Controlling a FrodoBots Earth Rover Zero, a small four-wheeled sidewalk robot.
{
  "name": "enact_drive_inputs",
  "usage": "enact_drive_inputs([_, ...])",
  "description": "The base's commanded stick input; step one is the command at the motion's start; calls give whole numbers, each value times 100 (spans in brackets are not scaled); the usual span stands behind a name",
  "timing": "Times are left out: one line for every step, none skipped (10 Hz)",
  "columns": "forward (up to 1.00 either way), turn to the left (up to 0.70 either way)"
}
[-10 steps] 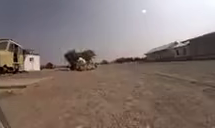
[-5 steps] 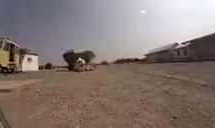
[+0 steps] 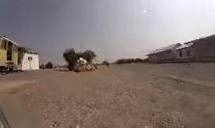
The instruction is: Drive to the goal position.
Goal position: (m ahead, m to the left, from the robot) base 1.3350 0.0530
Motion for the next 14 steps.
enact_drive_inputs([100,0])
enact_drive_inputs([100,0])
enact_drive_inputs([100,0])
enact_drive_inputs([100,0])
enact_drive_inputs([100,0])
enact_drive_inputs([100,0])
enact_drive_inputs([100,0])
enact_drive_inputs([100,0])
enact_drive_inputs([100,0])
enact_drive_inputs([100,0])
enact_drive_inputs([100,0])
enact_drive_inputs([100,1])
enact_drive_inputs([100,12])
enact_drive_inputs([100,23])
